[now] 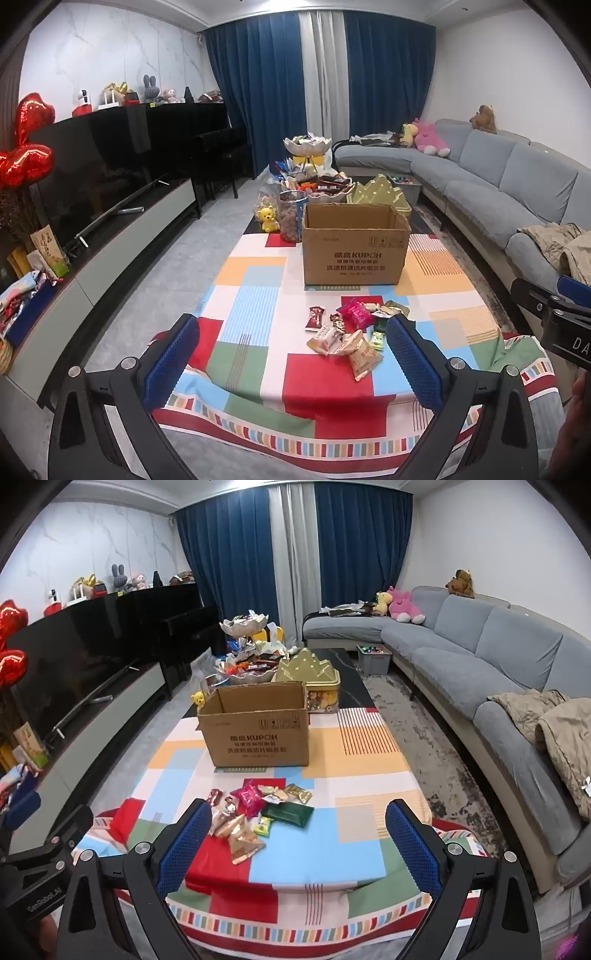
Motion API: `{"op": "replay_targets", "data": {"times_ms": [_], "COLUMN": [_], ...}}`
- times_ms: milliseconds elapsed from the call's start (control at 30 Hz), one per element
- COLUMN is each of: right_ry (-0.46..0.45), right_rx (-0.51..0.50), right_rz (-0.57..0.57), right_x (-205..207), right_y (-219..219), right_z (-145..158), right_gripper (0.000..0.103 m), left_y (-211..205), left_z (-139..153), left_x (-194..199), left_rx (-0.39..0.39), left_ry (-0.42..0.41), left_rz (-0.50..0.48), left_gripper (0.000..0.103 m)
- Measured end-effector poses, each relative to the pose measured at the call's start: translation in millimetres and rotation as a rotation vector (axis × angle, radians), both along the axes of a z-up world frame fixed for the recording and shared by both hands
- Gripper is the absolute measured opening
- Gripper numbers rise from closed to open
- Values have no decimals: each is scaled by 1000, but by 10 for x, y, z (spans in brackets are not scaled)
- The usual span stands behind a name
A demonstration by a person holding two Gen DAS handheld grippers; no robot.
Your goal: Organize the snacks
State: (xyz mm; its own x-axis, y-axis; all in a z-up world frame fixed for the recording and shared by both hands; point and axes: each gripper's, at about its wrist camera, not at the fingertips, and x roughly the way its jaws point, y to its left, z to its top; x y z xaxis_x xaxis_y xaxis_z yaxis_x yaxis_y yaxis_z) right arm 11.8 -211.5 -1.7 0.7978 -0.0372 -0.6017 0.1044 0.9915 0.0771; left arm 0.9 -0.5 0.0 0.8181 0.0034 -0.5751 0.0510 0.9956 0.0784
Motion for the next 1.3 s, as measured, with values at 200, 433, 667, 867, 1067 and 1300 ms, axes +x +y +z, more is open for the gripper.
{"op": "replay_targets", "data": {"times_ms": [200,433,667,867,1067,1300], "right_ry": [-5,-22,-23,-22,-22,-23], "right_rx": [5,-1,-6,-8,-10,-10], "right_rz": [0,3,-1,2,3,4], "right_x": [-26,-64,-67,-71,-70,-75], "right_y": [-16,-23,1,11,23,19], "right_z": [37,69,54,43,63,98], "right_gripper": [96,96,96,96,96,96], "left_y": [-87,-104,-40,-39,-26,-24], "left_z": [-34,6,26,19,14,11], "left_x": [72,11,-54,-61,-63,-68], "left_rx": [6,-6,-14,-17,-20,-21], "left_ry": [3,-21,-30,-30,-30,-29], "left_rz": [-7,-3,-5,-4,-5,-4], "left_gripper": [103,103,103,103,103,103]}}
